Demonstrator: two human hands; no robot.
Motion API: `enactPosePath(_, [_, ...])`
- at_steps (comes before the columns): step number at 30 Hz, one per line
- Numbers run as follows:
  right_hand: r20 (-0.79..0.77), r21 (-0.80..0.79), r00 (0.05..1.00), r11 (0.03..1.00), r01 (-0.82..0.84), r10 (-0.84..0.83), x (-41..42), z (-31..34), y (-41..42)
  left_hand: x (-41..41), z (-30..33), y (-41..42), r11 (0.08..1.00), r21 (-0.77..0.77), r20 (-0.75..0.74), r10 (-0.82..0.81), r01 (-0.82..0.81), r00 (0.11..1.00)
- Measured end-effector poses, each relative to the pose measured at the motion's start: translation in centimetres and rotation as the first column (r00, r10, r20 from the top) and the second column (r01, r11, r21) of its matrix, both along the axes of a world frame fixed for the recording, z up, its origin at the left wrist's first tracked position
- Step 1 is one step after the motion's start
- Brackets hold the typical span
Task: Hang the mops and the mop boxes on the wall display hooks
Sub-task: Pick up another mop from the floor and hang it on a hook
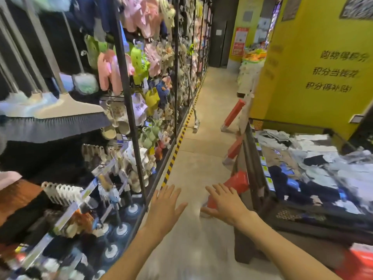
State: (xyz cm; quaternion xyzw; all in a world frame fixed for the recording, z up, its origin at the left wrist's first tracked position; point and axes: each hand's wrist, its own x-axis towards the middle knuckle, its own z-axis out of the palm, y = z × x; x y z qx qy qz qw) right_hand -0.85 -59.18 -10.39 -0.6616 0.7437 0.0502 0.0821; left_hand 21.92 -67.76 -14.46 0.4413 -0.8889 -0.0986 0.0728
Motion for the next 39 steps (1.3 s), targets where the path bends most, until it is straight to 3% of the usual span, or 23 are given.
enactPosePath(6, [0.032,0.008,0.986,0.987,0.161,-0.161,-5.4,-0.3,-13.6,-5.2,0.3,-14.7,1.000,0.027,-0.034,-0.001,0.002,0.999])
enactPosePath(15, [0.102,0.002,0.959,0.964,0.265,-0.264,-14.1,0.0,-30.5,-15.4,1.1,-33.2,0.994,0.077,-0.066,-0.071,0.076,0.995])
enactPosePath(22, [0.143,-0.043,0.951,0.958,0.284,-0.275,-24.9,-2.4,-47.3,-25.9,-1.0,-49.8,0.995,-0.031,-0.027,-0.091,0.090,0.995])
enactPosePath(39, [0.139,-0.077,0.943,0.946,0.314,-0.301,-51.9,-0.9,-85.2,-53.7,-0.1,-89.3,0.994,-0.022,-0.001,-0.110,0.110,0.994])
